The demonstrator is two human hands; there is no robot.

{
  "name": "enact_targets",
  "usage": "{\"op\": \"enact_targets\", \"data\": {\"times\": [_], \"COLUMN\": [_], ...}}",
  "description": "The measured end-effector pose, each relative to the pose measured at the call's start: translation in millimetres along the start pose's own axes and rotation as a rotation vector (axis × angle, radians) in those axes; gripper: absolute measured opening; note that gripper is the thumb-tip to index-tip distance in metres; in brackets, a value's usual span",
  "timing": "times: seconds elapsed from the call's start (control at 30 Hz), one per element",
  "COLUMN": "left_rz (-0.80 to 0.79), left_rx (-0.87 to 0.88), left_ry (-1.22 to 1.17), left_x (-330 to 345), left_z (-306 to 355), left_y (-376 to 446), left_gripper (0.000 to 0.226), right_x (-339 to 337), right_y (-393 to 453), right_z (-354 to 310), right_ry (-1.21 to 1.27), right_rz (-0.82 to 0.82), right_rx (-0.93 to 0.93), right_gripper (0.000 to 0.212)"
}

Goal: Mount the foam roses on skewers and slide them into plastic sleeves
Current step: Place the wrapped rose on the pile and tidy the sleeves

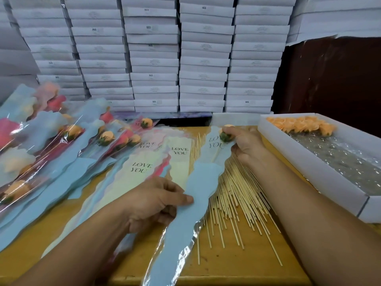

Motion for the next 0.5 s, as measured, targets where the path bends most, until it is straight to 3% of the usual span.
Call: {"op": "enact_targets", "data": {"times": [0.07,0.17,0.23,0.3,0.37,0.43,0.5], "left_rz": [0.001,0.030,0.057,0.094,0.136,0.179,0.217], "left_rx": [0.010,0.069,0.107,0.149,0.181,0.196,0.207], "left_ry": [-0.048,-0.163,-0.243,-0.285,-0.313,-0.320,-0.313], "left_x": [5,8,5,0,-7,-13,-20], "left_z": [-4,0,6,13,20,24,26], "left_y": [-2,-3,-4,-4,-4,-4,-4], "left_gripper": [0.017,0.019,0.022,0.023,0.022,0.022,0.021], "right_x": [1,10,20,35,51,65,78], "right_y": [2,-4,-18,-39,-64,-82,-94], "right_z": [2,3,5,13,20,25,27], "right_ry": [0.027,0.036,-0.048,-0.212,-0.399,-0.484,-0.478], "right_rz": [0.022,-0.039,-0.186,-0.459,-0.729,-0.849,-0.856], "right_rx": [-0.003,0.044,0.129,0.254,0.321,0.323,0.297], "right_gripper": [0.059,0.045,0.042,0.052,0.048,0.031,0.021]}}
Point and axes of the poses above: each hand's wrist, its own y-axis towards the middle knuckle, its own x-axis out of the palm, z = x × y, the point moved 7 cm from there along y, towards the middle knuckle, and after that the axes turned 10 degrees about -x, right-handed, at the moved point
